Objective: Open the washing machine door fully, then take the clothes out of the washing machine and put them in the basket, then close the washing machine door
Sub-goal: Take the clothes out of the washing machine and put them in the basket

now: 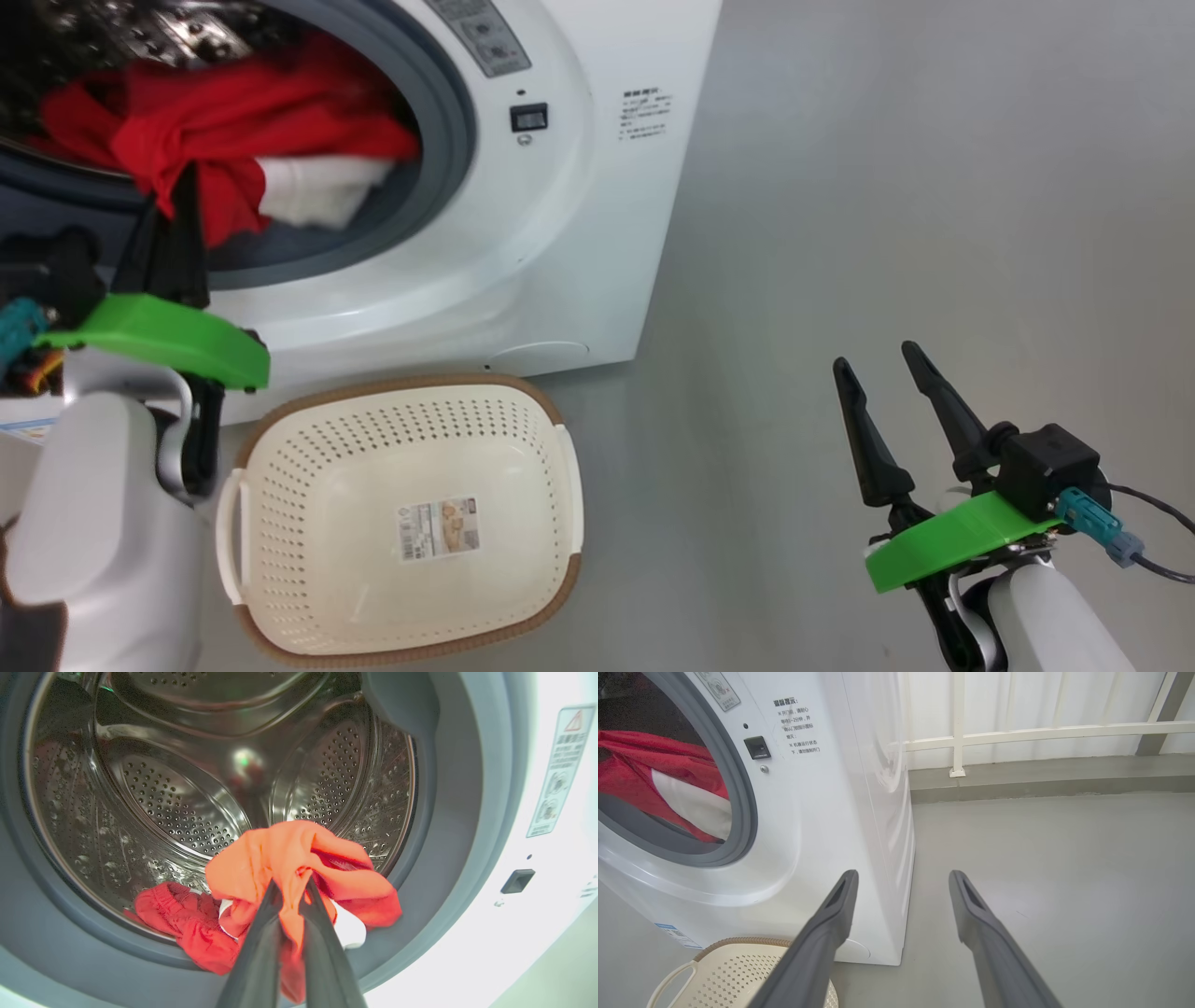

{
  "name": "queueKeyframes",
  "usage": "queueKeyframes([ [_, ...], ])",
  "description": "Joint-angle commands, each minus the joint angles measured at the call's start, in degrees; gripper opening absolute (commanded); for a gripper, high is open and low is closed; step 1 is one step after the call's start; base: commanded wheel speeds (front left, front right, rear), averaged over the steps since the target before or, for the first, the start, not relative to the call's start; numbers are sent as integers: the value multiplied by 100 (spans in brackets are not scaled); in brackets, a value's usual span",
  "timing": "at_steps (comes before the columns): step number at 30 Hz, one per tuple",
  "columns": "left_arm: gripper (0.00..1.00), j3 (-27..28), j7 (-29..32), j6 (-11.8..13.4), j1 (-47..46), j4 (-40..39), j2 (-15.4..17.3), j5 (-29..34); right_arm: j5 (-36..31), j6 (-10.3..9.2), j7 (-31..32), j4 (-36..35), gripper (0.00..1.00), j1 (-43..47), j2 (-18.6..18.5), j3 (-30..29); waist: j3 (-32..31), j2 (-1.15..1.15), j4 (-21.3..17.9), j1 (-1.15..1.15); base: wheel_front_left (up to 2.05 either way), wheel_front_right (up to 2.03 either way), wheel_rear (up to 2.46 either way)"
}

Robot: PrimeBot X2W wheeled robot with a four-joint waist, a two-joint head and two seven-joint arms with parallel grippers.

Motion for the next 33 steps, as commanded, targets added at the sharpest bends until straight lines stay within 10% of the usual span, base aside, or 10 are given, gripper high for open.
queueKeyframes([
  [1, 0, 255, -69, -35, 225, -426, 135, 109, -72, 35, -37, -110, 100, 101, 10, 57, -208, 0, 174, 0, 0, 0, 0],
  [33, 0, 374, -70, -82, 2900, -4033, -504, 177, -128, 35, -37, -203, 100, 174, 11, -66, -203, 0, 403, 0, 0, 0, 0],
])
